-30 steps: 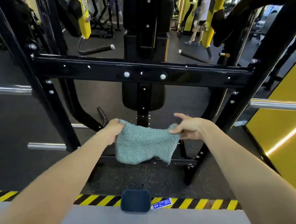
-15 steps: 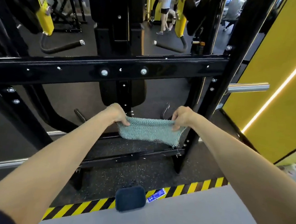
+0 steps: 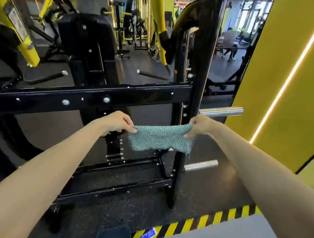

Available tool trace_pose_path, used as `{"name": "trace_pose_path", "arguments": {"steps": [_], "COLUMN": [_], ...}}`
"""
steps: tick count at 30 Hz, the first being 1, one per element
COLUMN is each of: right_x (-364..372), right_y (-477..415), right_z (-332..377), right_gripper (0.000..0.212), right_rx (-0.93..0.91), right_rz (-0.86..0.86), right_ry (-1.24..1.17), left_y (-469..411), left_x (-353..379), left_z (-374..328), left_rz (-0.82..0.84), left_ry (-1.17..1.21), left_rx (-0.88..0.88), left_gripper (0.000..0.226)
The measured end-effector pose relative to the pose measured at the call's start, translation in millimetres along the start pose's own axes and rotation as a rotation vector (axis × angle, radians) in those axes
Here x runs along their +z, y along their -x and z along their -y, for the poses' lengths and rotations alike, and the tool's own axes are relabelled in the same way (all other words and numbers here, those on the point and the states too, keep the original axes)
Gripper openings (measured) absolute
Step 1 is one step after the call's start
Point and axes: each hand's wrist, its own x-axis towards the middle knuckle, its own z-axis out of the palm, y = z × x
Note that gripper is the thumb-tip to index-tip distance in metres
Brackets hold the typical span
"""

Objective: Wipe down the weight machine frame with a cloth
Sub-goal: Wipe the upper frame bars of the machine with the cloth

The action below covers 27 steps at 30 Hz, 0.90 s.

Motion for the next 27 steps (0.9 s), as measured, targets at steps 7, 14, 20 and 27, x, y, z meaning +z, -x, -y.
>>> {"name": "trace_pose_path", "arguments": {"steps": [7, 14, 20, 27], "right_x": [-69.6, -88.3, -70.6, -97.8], "right_y": [-7.1, -17.0, -22.1, -9.1], "right_z": [-40.4, -36.0, -8.0, 9.1], "right_gripper": [0.036, 0.031, 0.038, 0.032], "right_rx": [-0.015, -0.004, -0.027, -0.205], "right_rz": [-0.05, -0.086, 0.031, 0.139], "right_ry": [-0.833, -0.91, -0.848, -1.05], "left_y": [-10.8, -6.3, -13.5, -18.8], "left_x": [40.2, 59.3, 87.7, 84.0], "left_z": [-58.9, -102.2, -174.0, -225.9], "left_rz": [-0.268, -0.428, -0.421, -0.137], "left_ry": [0.497, 0.497, 0.56, 0.822], "left_rx": [-0.004, -0.142, -0.125, 0.01], "left_gripper": [0.001, 0.014, 0.006, 0.041]}}
